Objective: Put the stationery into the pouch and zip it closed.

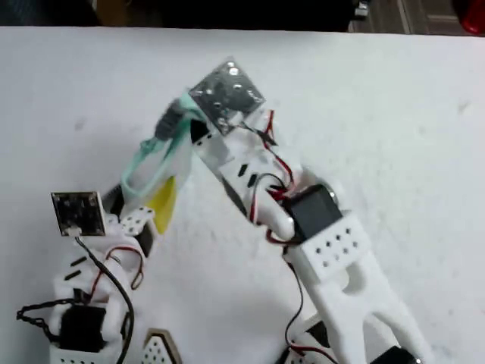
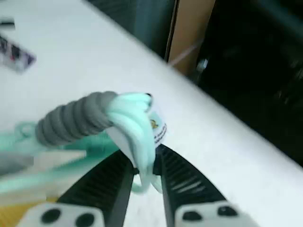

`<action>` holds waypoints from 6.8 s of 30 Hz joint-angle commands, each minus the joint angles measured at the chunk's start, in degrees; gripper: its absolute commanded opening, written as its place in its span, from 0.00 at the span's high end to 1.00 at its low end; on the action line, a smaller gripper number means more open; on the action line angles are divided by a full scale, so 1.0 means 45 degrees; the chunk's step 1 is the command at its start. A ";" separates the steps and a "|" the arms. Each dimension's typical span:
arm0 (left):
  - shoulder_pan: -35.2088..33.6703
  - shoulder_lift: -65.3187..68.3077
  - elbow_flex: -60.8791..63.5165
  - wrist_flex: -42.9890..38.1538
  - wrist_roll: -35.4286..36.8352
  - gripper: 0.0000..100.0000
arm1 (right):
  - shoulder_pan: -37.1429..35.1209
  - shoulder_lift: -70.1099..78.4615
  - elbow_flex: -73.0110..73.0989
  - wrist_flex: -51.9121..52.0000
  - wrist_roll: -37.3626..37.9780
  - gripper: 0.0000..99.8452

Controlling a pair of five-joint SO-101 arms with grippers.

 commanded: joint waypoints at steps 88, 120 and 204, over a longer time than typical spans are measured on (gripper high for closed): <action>0.0049 0.0088 0.0039 -0.0488 0.0059 0.72 | -0.4484 0.9016 -1.5551 1.1458 -0.8928 0.67; 0.0049 0.0088 -0.2208 0.1602 -0.0449 0.67 | 0.0479 1.1263 -1.5219 1.0618 -0.4259 0.98; 0.6339 0.0088 -0.0469 -0.2227 -0.2442 0.98 | -0.1143 -0.0752 -0.2696 1.0364 1.1546 0.64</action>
